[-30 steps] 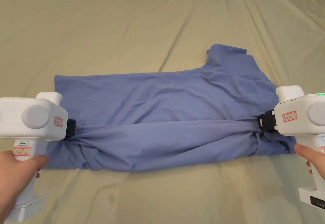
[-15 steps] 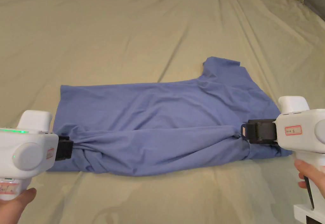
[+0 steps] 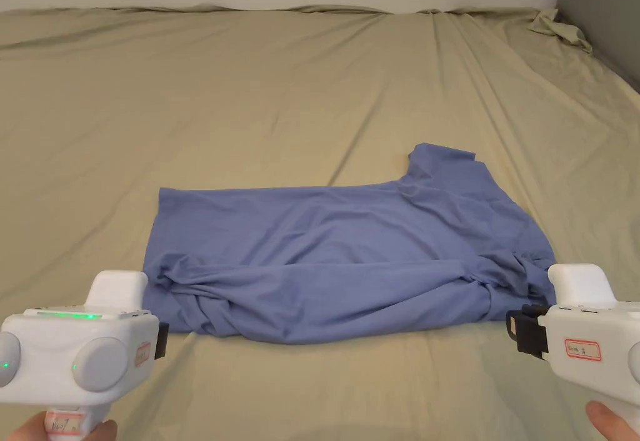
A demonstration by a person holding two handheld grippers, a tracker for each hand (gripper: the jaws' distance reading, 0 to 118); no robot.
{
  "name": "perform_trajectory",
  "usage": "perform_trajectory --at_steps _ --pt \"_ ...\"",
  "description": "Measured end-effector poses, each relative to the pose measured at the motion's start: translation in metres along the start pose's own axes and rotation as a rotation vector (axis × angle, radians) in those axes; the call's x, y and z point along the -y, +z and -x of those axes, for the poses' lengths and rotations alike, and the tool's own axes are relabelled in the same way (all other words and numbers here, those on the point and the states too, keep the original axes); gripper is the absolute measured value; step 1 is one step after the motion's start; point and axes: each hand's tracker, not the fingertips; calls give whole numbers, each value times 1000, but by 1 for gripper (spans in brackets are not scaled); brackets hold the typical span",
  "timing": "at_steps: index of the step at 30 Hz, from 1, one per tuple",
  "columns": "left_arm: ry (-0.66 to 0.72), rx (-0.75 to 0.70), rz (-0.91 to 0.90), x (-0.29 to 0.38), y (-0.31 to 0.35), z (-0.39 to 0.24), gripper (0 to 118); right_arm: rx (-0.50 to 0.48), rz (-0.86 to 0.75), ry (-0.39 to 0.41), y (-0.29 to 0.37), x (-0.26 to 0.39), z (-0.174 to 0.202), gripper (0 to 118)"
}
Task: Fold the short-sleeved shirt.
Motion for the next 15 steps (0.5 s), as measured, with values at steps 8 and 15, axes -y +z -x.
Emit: perform_trajectory --at_steps 8,15 --pt "22 -26 97 -27 -80 24 86 6 -4 9 -13 -17 1 2" --pt "65 99 74 -15 -76 22 35 -4 24 18 -29 -23 9 2"
